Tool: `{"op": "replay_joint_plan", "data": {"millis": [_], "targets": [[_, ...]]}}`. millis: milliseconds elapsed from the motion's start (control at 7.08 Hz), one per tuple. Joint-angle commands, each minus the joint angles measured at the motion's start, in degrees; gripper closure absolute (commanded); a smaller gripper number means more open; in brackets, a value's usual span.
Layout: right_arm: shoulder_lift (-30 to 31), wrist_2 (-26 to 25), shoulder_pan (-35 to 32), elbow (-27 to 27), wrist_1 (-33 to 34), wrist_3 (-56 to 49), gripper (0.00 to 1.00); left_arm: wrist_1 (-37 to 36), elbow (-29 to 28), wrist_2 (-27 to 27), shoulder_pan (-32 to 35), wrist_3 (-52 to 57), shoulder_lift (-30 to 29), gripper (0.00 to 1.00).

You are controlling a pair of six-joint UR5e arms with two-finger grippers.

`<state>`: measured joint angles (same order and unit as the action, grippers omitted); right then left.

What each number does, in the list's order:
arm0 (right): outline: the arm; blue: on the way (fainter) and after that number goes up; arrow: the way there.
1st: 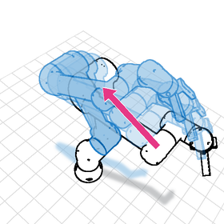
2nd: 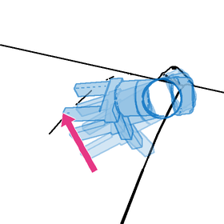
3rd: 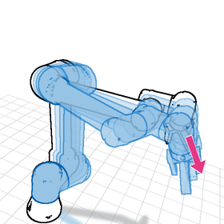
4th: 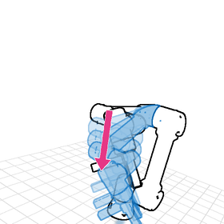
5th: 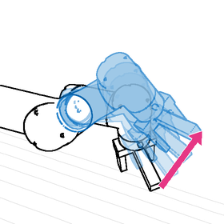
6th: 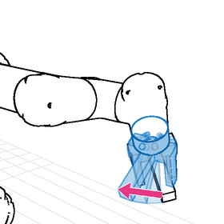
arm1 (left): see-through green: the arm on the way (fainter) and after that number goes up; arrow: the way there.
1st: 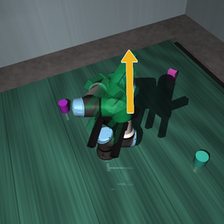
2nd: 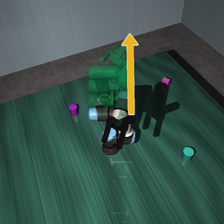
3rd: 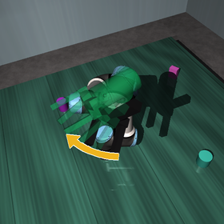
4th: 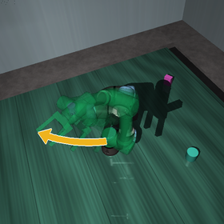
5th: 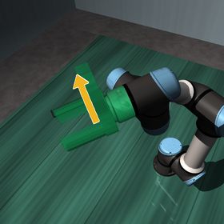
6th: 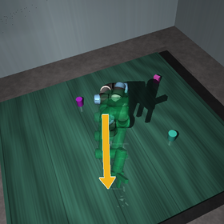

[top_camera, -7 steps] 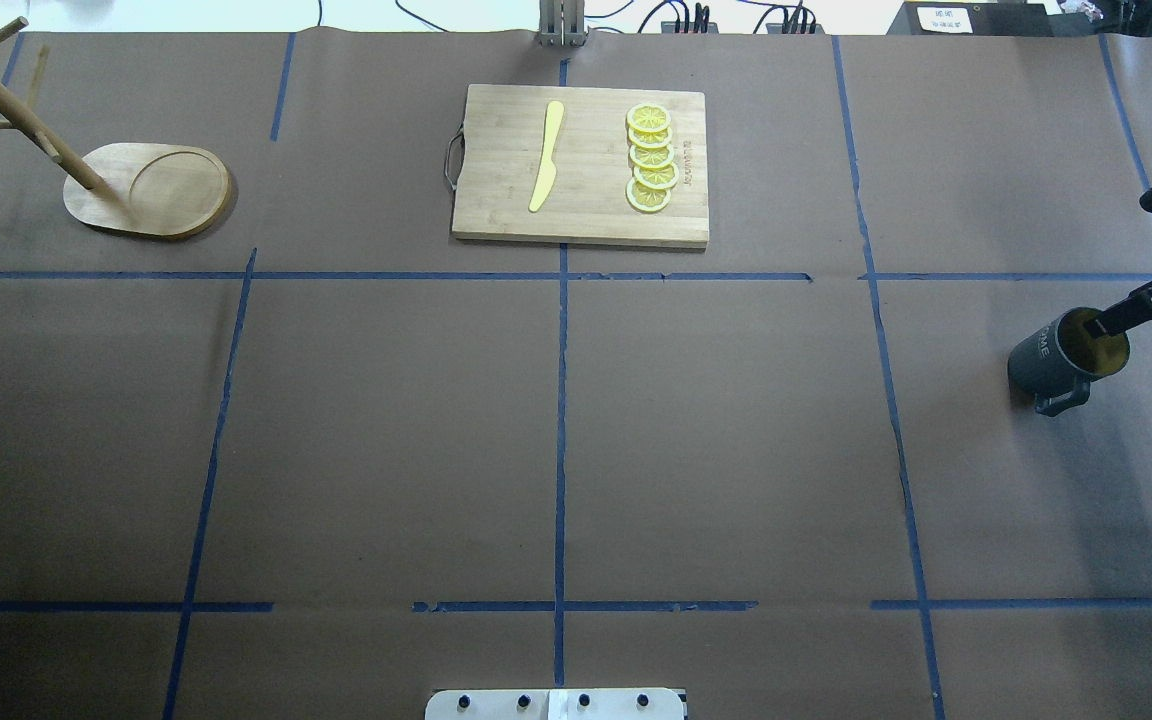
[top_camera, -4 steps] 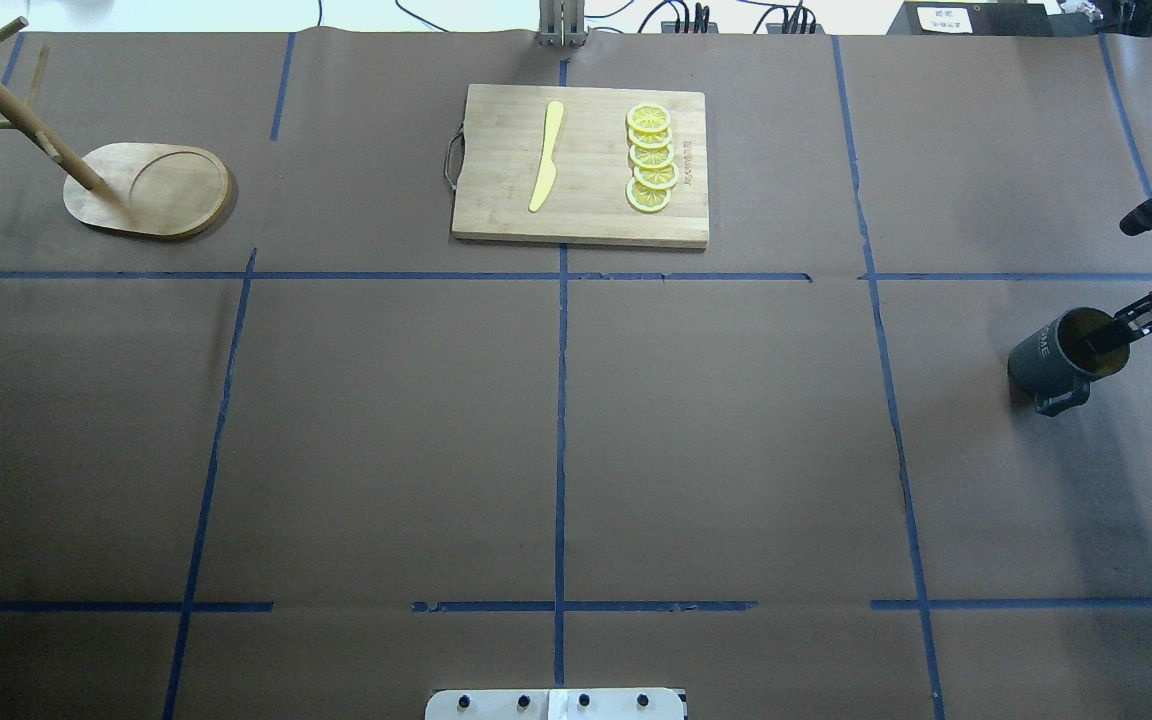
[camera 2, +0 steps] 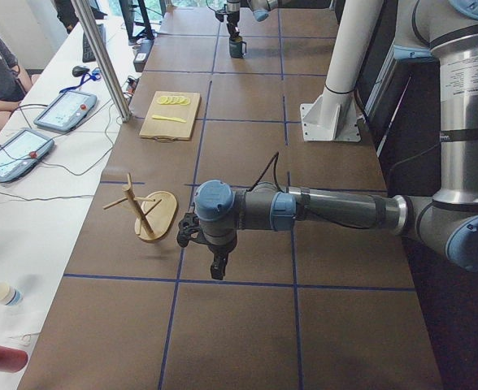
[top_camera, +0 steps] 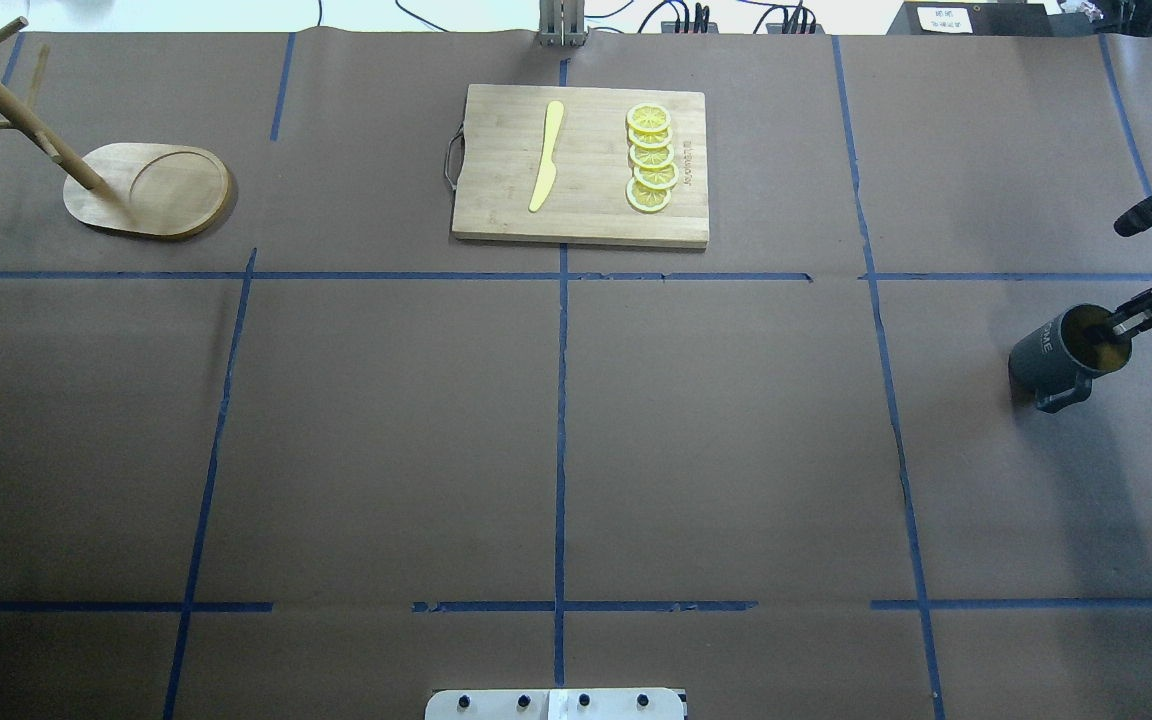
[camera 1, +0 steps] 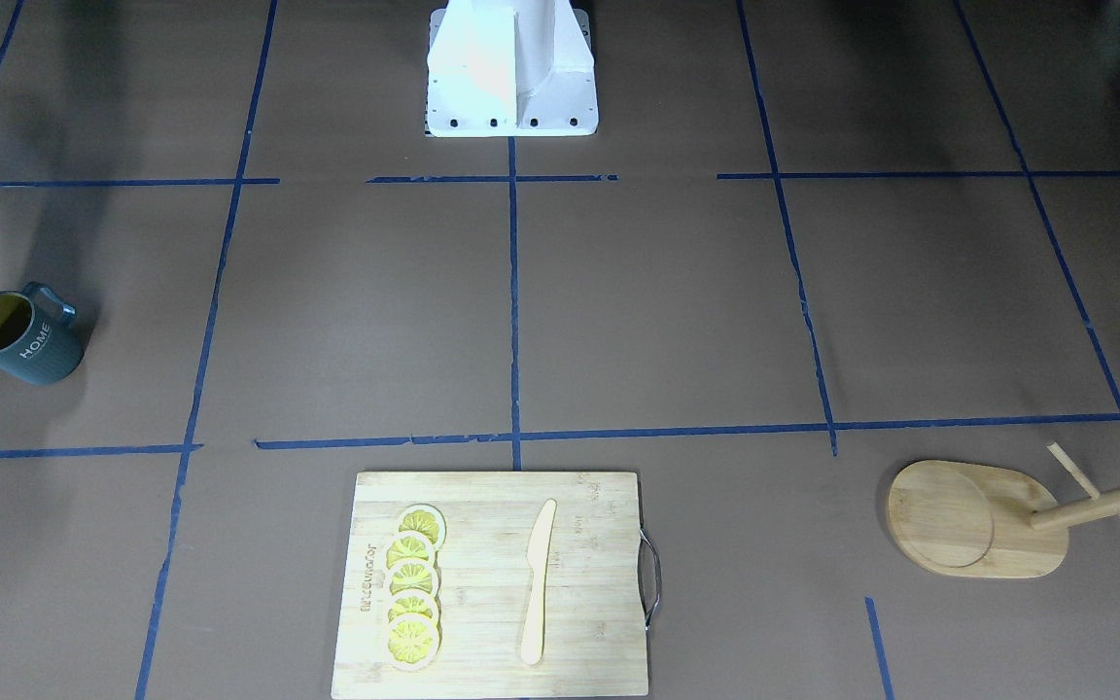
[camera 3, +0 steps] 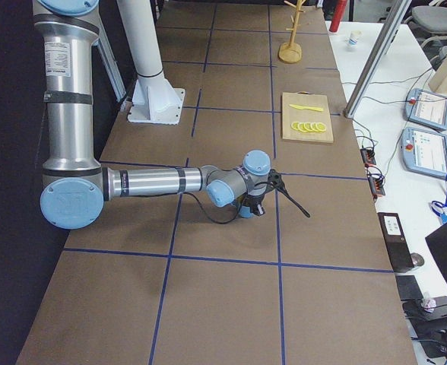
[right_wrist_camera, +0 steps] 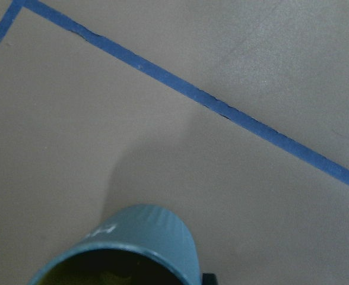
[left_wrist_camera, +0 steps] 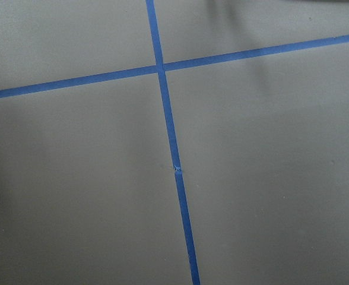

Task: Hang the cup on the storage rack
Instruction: 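Lower the right gripper onto the teal mug rim and grasp it, then carry the teal mug with the right gripper toward the table center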

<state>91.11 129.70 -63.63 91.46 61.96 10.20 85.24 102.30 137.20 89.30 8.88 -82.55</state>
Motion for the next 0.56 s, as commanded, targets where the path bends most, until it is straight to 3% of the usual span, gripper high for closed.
{"op": "replay_joint_plan", "data": {"millis": [0,424], "targets": [[-0.92,1.25,0.09,1.08,1.05,12.29,1.00,-0.24,0.78,-0.17,0.09,-0.01,0.10,0.00],[-5.31,1.35,0.44,5.02,5.42,18.09,1.00,-0.42,1.23,0.09,0.09,0.08,0.90,0.00]]}}
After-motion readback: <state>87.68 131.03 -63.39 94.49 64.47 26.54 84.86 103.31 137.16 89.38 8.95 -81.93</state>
